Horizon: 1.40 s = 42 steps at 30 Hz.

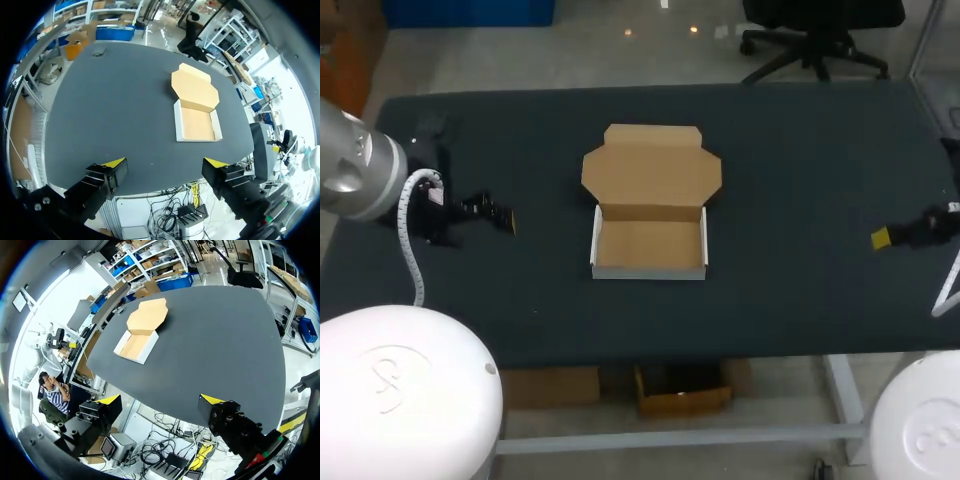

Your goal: Assemble the packaging by folding the flat box into shape, placing the metal phone stand inside, and closing the box properly

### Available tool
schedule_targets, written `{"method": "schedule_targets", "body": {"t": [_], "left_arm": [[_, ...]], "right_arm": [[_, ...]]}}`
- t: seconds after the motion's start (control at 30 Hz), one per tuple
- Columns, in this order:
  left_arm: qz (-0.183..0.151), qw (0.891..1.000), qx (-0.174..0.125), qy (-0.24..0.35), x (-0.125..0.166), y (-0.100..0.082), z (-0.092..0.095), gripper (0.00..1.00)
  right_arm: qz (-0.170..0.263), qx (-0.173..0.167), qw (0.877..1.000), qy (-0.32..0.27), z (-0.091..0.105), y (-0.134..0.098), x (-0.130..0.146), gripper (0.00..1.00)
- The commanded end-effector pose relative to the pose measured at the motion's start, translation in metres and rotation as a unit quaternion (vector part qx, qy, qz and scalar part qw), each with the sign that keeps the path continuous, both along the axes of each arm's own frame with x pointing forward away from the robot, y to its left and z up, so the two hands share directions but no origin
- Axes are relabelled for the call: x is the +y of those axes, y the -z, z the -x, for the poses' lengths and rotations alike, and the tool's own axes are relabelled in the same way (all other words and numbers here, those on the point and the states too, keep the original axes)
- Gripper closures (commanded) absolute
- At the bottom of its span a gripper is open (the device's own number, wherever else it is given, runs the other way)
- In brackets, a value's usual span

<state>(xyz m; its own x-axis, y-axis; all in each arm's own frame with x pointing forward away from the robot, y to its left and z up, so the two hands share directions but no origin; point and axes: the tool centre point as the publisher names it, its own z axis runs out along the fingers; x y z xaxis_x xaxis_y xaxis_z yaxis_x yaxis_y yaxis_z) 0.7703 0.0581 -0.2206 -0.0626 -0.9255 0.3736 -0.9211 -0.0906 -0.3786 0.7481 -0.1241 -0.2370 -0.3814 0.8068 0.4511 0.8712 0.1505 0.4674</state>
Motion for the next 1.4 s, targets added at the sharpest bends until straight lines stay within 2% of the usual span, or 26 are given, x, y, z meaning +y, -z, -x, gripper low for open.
{"method": "schedule_targets", "body": {"t": [0.03,0.3,0.9,1.4], "left_arm": [[-0.001,1.000,0.002,-0.006,-0.003,-0.004,-0.005,0.00],[-0.003,1.000,0.014,-0.017,-0.007,-0.012,-0.009,0.00],[-0.007,0.999,0.034,-0.028,-0.013,-0.017,-0.008,0.00],[-0.025,0.998,0.046,-0.044,-0.015,-0.021,-0.008,0.00]], "right_arm": [[-0.002,0.007,1.000,-0.002,0.000,0.001,-0.001,0.00],[0.003,0.029,1.000,0.009,-0.003,0.004,-0.006,0.00],[-0.011,0.048,0.999,0.012,-0.008,0.011,-0.013,0.00],[0.008,0.057,0.998,0.023,-0.015,0.002,-0.014,0.00]]}}
